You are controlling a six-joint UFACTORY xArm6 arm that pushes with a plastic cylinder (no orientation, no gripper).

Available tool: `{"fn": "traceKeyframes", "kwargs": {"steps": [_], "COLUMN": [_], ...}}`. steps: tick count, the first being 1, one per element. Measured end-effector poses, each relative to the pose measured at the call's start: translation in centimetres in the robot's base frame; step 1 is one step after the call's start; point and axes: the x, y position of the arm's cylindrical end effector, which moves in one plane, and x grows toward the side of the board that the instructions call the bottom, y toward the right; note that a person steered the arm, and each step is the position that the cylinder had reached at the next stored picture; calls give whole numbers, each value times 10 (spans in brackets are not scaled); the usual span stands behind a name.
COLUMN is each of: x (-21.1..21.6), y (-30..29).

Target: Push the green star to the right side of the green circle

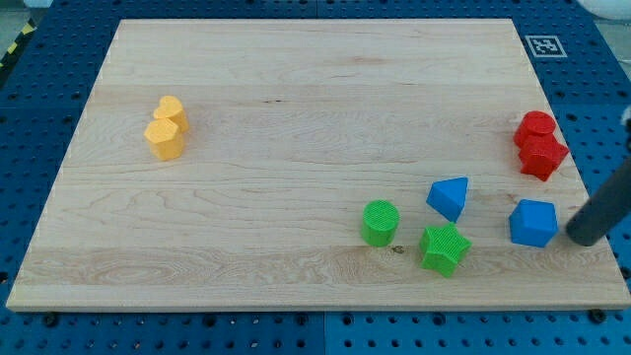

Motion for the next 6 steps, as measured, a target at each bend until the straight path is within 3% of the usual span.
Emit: {"fn": "traceKeyframes", "kwargs": {"steps": [1,2,4,6], "x": [0,0,45,45], "y": [-66,-74,-34,-130]}}
